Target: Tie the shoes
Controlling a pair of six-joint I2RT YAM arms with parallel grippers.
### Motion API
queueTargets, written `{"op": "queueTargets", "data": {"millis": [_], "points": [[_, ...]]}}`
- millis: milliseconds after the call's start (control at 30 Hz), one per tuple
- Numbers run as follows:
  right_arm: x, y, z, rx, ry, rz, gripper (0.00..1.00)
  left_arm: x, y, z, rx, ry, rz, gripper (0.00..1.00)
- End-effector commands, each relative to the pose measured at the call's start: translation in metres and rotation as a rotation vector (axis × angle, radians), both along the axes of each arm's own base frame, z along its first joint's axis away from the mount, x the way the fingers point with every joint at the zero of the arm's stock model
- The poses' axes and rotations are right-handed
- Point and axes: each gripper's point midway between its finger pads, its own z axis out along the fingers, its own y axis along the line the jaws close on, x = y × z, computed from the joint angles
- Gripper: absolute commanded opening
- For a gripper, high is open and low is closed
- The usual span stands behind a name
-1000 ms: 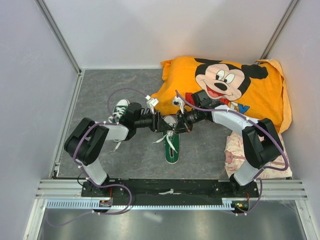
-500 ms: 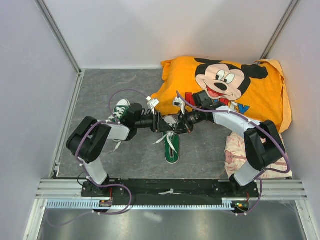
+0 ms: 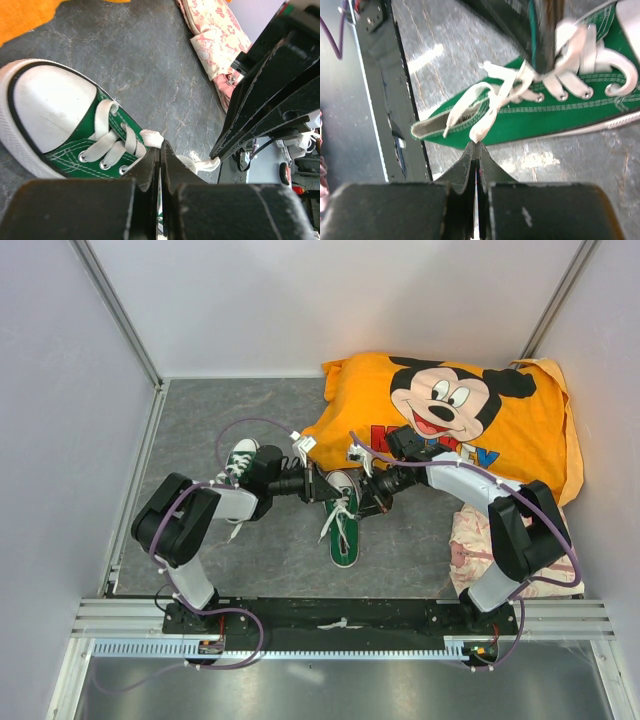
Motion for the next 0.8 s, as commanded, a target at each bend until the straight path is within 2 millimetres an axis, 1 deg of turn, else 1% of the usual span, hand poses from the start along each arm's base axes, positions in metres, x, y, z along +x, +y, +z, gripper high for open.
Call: {"op": "queueTargets", "data": {"millis": [0,100,300,467,767], "points": [[-0.009,-0.01,0.004,-0.021,-0.046,0.046,0.0,0.014,0.009,0.017,-0.005,-0.095,0.035,0.02],[-0.013,-0.012,0.002,-0.031,-0.044,0.053,0.0,0.019,0.015,0.017,0.005,-0.107,0.054,0.02],[-0.017,-0.017,-0.002,-0.048,-0.044,0.064,0.0,0.019,0.021,0.012,0.033,-0.119,0.052,0.02],[-0.025,-0.024,-0.007,-0.07,-0.043,0.08,0.0,0.02,0.026,0.007,0.049,-0.123,0.069,0.02],[-0.033,-0.031,-0.014,-0.101,-0.033,0.098,0.0,0.026,0.032,0.006,0.059,-0.14,0.08,0.01]]}}
